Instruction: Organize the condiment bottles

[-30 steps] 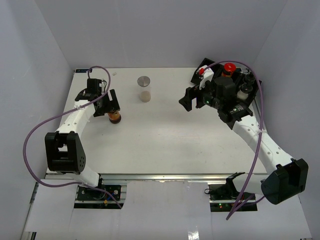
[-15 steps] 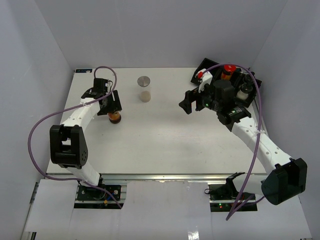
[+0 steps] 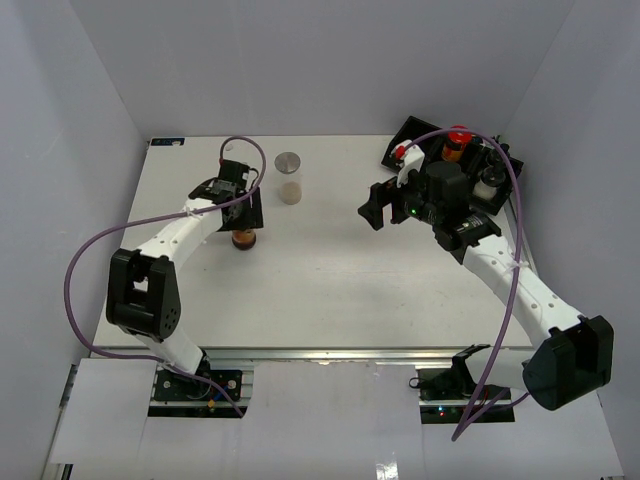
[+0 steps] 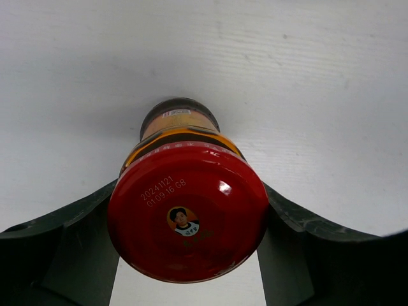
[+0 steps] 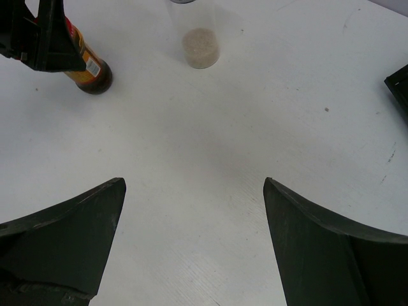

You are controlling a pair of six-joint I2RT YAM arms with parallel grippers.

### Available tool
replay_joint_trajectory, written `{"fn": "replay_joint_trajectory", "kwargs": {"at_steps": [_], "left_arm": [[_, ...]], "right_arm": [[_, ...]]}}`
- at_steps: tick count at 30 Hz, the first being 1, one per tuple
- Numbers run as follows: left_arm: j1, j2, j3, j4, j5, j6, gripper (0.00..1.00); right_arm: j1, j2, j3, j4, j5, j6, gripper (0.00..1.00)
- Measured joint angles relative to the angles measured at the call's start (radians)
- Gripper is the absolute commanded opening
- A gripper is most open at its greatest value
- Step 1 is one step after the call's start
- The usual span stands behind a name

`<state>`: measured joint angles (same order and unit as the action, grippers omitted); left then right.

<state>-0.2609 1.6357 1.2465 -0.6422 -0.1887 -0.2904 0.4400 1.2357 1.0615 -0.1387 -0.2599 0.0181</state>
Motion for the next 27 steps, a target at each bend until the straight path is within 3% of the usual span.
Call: {"fn": "replay_joint_trajectory", "kwargs": {"at_steps": [15,22,27], "left_arm": [[-0.276,-0.005,0.052,-0.085,0.051,-0.042,0.0],[-0.398,0.124,0.171,-0.004,0.091,-0.047,0.0],[-0.438,0.293,0.345,0.02,0.11,-0.047,0.0]], "right_arm": [[0.0,-0.073,-0.02,-0.004,0.04,0.0,0.95],[0.0,-0.137,-0.041,-0.02,0.102,0.0,0.95],[-0.001,-0.218,-0.07,-0.037,0.184,0.008,0.95]]}}
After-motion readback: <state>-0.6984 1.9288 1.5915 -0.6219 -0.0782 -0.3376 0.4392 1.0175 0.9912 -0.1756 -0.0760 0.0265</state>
